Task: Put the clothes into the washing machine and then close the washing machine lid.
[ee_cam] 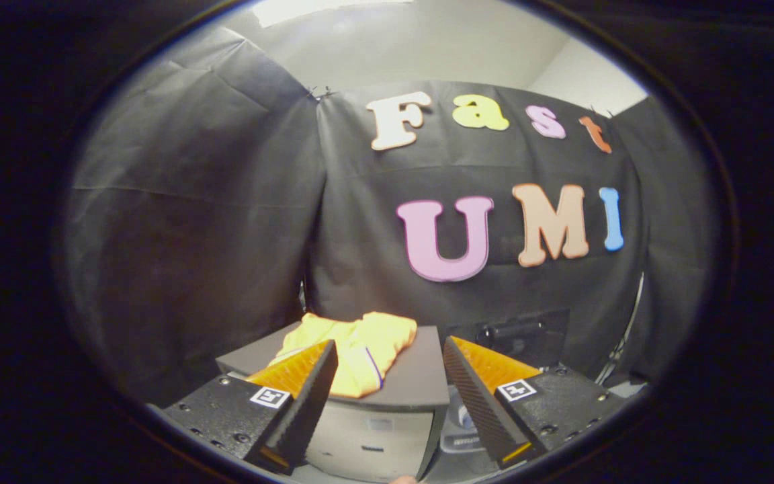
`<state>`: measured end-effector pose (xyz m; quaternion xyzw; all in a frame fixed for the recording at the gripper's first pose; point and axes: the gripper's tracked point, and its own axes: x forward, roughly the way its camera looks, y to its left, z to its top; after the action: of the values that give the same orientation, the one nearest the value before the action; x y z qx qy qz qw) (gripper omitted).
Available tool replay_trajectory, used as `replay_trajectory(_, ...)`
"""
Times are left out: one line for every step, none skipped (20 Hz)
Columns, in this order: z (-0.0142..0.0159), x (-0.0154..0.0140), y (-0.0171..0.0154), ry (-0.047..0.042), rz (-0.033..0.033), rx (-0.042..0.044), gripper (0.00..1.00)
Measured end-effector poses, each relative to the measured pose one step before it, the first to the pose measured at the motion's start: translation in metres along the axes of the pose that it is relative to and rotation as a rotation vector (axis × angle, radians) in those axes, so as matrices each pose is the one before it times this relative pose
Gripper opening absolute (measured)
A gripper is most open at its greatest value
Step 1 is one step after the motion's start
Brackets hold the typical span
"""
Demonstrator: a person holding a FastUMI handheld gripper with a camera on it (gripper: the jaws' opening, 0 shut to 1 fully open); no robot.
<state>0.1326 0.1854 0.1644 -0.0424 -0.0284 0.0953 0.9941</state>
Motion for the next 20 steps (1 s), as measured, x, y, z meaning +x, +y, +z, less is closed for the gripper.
replay_trajectory(0.00436,0.01595,0.00553,0.00961,0.00498,-0.01484,0.97)
replay_trajectory(0.00093,0.01437,0.01091,0.01973,0.01584,-0.01328,0.97)
replay_trajectory(-0.00067,0.01711,0.00776,0.02369,0.01016,-0.01355,0.97)
replay_trajectory(-0.00203,0.01697,0.00647,0.03855,0.00907,-0.01170,0.97)
replay_trajectory(-0.00579,0.01831,0.00527,0.04292,0.00647,-0.00871,0.97)
replay_trajectory(-0.00812,0.01571,0.00699,0.05308,0.01000,-0.00024,0.97)
replay_trajectory(-0.01080,0.01787,0.00800,0.06532,0.01247,0.00903,0.97)
replay_trajectory(-0.01028,0.01620,0.00511,0.04878,-0.00636,0.00687,0.97)
replay_trajectory(-0.00809,0.01870,0.00313,0.04548,-0.00292,-0.00285,0.97)
replay_trajectory(-0.01004,0.01954,-0.00030,0.05070,-0.02000,-0.00247,0.97)
replay_trajectory(-0.00729,0.01840,0.00362,0.05570,-0.00834,0.00090,0.98)
replay_trajectory(-0.00542,0.01235,0.00394,0.04401,0.00560,-0.00176,0.98)
replay_trajectory(0.00065,0.01336,0.00334,-0.00094,0.00183,0.00718,0.98)
replay_trajectory(0.00120,0.01453,0.00053,-0.01657,-0.02127,0.00461,0.99)
replay_trajectory(-0.00020,0.01326,-0.00314,0.01832,-0.02517,-0.00267,0.98)
replay_trajectory(-0.01108,0.01032,0.00059,0.06005,-0.00229,0.00878,0.98)
replay_trajectory(-0.02405,0.00107,0.00367,0.11628,-0.00419,0.01350,0.98)
replay_trajectory(0.00303,-0.00339,0.00123,0.00354,-0.00454,0.00794,0.98)
replay_trajectory(0.00886,0.01177,-0.00222,-0.05068,-0.02598,-0.02092,0.85)
replay_trajectory(-0.00502,-0.00012,-0.00126,0.06310,0.00650,-0.01257,0.72)
